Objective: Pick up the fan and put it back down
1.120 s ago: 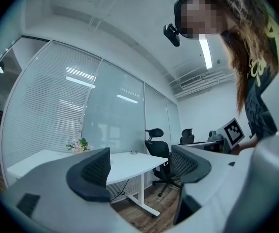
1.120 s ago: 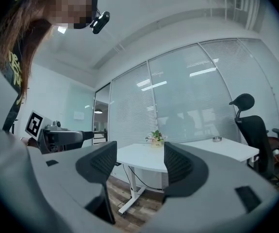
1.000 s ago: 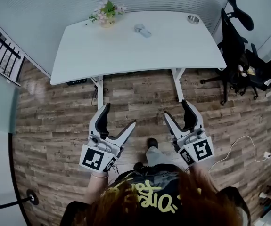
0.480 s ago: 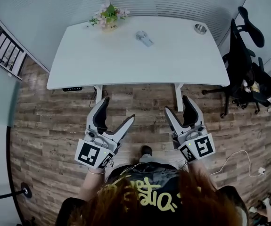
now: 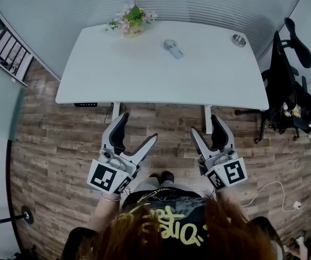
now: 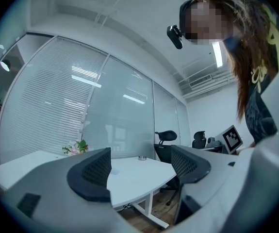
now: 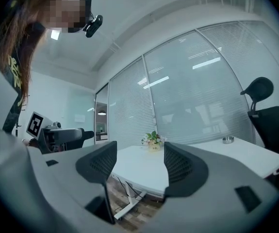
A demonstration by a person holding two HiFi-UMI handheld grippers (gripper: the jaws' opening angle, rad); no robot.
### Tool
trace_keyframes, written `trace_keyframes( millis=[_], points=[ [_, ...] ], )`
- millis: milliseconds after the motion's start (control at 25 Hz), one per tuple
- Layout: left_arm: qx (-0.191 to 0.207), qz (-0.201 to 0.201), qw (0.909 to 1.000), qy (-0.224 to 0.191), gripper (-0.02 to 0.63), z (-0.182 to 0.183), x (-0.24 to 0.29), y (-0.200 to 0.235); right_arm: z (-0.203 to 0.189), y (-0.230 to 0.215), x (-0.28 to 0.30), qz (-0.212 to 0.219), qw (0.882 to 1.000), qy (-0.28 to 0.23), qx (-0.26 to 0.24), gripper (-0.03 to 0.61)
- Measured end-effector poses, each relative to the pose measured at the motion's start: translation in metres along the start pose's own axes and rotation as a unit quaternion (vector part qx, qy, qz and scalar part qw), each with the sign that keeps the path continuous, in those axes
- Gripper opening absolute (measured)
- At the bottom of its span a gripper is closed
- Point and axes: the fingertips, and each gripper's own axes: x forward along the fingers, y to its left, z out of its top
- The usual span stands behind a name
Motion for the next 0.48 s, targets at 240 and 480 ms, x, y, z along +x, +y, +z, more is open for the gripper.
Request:
trace_keyframes(
  millis=[240, 480],
  points=[
    [0.016, -0.011, 0.9996, -0.021, 0.382, 0.011, 0.012, 0.004, 0.005, 0.000, 0.011, -0.001, 1.000, -0.002, -0.011, 0.287],
    [0.020, -0.017, 0.9994, -0.022, 0.382, 0.016, 0.019, 0.005, 0.003, -0.005, 0.011, -0.009, 1.000, -0.001, -0.016, 0.287]
  ],
)
